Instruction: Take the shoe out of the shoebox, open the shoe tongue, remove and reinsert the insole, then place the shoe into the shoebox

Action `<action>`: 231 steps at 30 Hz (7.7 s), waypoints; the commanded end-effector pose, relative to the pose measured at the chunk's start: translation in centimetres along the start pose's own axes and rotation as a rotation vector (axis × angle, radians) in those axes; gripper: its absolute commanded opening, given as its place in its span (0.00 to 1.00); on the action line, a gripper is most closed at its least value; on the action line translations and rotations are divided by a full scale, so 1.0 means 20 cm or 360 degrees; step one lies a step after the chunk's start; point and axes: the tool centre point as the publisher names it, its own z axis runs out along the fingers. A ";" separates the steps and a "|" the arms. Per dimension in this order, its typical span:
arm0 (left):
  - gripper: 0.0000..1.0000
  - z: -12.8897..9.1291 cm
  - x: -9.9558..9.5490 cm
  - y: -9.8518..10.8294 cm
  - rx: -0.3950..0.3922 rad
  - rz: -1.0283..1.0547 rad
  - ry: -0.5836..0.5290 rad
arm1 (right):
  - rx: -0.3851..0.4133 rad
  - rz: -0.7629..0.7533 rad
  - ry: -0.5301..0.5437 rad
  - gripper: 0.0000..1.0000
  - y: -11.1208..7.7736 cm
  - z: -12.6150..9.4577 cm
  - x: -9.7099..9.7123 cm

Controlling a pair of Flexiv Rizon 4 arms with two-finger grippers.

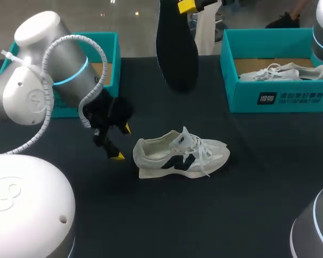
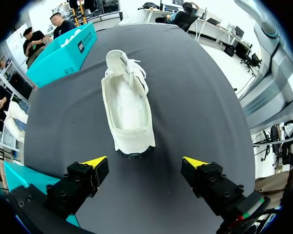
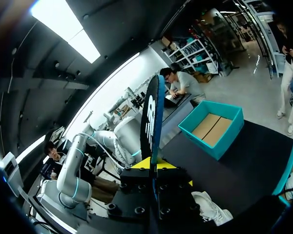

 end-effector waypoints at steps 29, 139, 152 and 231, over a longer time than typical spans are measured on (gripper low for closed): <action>1.00 -0.01 -0.03 -0.07 -0.0055 0.0015 -0.0007 | -0.0007 0.0020 -0.0120 0.00 0.06 -0.16 0.16; 0.00 0.27 -0.25 -0.63 0.0121 0.1645 0.0778 | -0.0027 -0.0016 -0.0248 0.00 0.14 -0.32 0.35; 0.00 0.37 -0.16 -0.67 0.0000 0.1852 0.0840 | -0.0040 0.0020 -0.0266 0.00 0.14 -0.32 0.36; 1.00 -0.42 -0.32 -0.79 0.1714 0.1127 -0.1799 | -0.0040 0.0020 -0.0266 0.00 0.14 -0.32 0.36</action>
